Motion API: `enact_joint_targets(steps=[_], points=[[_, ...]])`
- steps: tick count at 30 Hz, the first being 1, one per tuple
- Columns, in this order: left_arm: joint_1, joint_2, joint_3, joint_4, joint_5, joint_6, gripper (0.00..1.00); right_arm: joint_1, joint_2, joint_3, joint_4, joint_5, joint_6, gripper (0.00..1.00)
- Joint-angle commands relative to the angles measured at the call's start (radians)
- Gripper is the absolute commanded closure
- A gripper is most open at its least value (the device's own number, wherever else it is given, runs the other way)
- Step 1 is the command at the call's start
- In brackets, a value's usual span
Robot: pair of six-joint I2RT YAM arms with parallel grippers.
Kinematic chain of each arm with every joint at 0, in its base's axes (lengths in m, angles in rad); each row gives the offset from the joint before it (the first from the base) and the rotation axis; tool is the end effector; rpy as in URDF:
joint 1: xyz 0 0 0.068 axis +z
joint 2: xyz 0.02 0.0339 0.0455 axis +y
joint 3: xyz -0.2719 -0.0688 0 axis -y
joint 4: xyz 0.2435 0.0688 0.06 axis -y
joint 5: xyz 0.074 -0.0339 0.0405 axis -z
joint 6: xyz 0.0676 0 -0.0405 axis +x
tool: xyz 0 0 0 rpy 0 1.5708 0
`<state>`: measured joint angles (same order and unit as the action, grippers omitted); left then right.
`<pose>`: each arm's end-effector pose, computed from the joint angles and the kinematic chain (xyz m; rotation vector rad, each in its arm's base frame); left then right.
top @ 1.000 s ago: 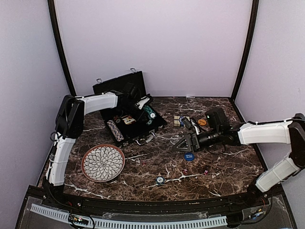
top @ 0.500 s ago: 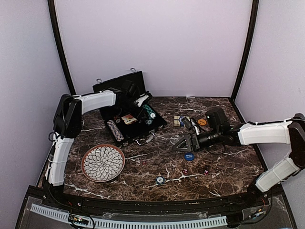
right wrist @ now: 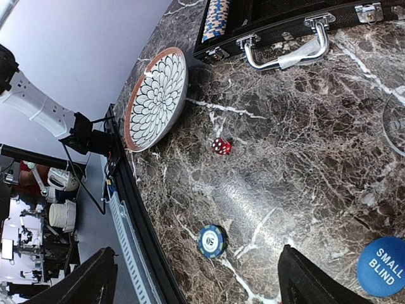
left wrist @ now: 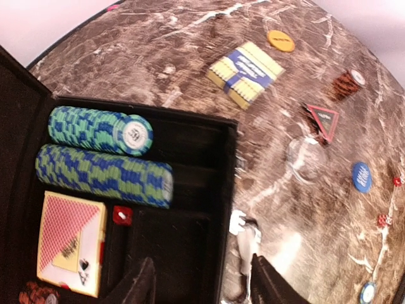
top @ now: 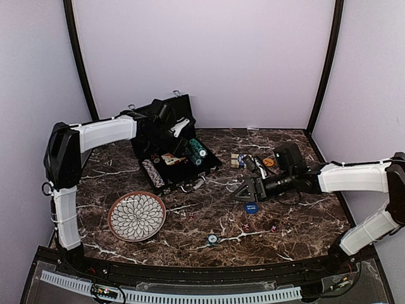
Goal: Pack up texas hold em set
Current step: Place the pile of poker chips in the slot, then pick up the pile of poker chips from the center of the board.
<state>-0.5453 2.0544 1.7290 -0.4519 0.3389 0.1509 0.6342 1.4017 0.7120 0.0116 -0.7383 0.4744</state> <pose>0.4111 -0.2757 0.2366 0.9652 2.1633 -0.5904 0.2122 0.2125 0.1951 -0.6316 2.3460 1.3876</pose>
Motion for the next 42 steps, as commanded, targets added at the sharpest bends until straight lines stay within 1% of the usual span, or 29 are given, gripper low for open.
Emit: enact_joint_targets(steps=[1, 2, 3, 4, 5, 6, 7, 9, 10, 14, 17, 20, 25, 28, 35, 42], points=[[-0.062, -0.189, -0.194, 0.095, 0.020, -0.064, 0.38, -0.005, -0.031, -0.001, -0.036, 0.031, -0.027, 0.11], [-0.074, -0.215, -0.269, 0.125, 0.010, -0.072, 0.35, -0.005, -0.036, 0.000, -0.048, 0.039, -0.032, 0.11], [-0.105, -0.262, -0.304, 0.140, -0.016, -0.075, 0.31, -0.005, -0.041, 0.000, -0.058, 0.048, -0.035, 0.11], [-0.124, -0.285, -0.370, 0.162, -0.029, -0.080, 0.29, -0.005, -0.048, 0.000, -0.068, 0.061, -0.036, 0.11], [-0.160, -0.326, -0.400, 0.170, -0.052, -0.082, 0.26, -0.005, -0.056, 0.001, -0.080, 0.072, -0.035, 0.11], [-0.192, -0.346, -0.459, 0.188, -0.064, -0.092, 0.25, -0.005, -0.062, 0.001, -0.086, 0.085, -0.034, 0.10], [-0.209, -0.383, -0.486, 0.198, -0.076, -0.097, 0.23, -0.006, -0.067, 0.002, -0.096, 0.094, -0.035, 0.10], [-0.249, -0.441, -0.605, 0.265, -0.087, -0.126, 0.22, -0.003, -0.069, 0.006, -0.126, 0.115, -0.041, 0.10], [-0.268, -0.477, -0.632, 0.283, -0.094, -0.141, 0.22, 0.000, -0.062, 0.014, -0.159, 0.138, -0.060, 0.11], [-0.282, -0.582, -0.792, 0.421, -0.111, -0.264, 0.21, 0.093, -0.026, 0.064, -0.307, 0.331, -0.163, 0.11], [-0.282, -0.639, -0.890, 0.511, -0.137, -0.342, 0.19, 0.192, 0.006, 0.081, -0.328, 0.440, -0.189, 0.11], [-0.281, -0.685, -0.924, 0.519, -0.192, -0.412, 0.15, 0.289, 0.036, 0.106, -0.323, 0.498, -0.195, 0.11], [-0.259, -0.734, -0.911, 0.427, -0.269, -0.491, 0.13, 0.403, 0.116, 0.183, -0.358, 0.571, -0.224, 0.11], [-0.228, -0.766, -0.913, 0.415, -0.258, -0.526, 0.13, 0.457, 0.178, 0.242, -0.404, 0.618, -0.253, 0.12], [-0.144, -0.860, -0.953, 0.471, -0.181, -0.568, 0.13, 0.554, 0.341, 0.378, -0.509, 0.726, -0.334, 0.13], [-0.127, -0.881, -0.973, 0.468, -0.169, -0.567, 0.13, 0.605, 0.437, 0.452, -0.562, 0.765, -0.380, 0.21]])
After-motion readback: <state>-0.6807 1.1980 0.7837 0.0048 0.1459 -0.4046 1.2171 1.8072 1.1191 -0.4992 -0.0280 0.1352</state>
